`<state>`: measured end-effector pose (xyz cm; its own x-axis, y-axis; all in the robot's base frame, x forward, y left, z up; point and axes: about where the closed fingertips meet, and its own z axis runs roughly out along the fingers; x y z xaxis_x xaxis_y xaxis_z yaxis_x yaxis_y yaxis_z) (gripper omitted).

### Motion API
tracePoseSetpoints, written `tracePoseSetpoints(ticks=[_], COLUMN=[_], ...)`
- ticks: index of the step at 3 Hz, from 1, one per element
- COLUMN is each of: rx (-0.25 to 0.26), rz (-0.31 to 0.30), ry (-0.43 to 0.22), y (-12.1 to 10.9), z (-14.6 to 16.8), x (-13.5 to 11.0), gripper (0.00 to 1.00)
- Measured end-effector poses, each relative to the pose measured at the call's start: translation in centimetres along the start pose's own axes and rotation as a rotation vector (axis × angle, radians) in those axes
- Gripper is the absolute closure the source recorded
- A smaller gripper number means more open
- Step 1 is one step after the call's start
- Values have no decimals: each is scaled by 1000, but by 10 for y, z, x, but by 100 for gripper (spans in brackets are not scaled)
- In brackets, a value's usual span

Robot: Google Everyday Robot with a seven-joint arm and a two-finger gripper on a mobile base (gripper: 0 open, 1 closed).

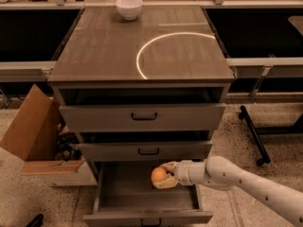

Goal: Place orange into bottom drawer

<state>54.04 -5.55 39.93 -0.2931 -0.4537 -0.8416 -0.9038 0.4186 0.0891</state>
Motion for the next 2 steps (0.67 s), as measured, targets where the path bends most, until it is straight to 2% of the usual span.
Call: tracePoseSetpoints(ticks=[2], rx=[-14], rz=[86], ry=[13], y=[-23], z=[33], x=[66], gripper=[100])
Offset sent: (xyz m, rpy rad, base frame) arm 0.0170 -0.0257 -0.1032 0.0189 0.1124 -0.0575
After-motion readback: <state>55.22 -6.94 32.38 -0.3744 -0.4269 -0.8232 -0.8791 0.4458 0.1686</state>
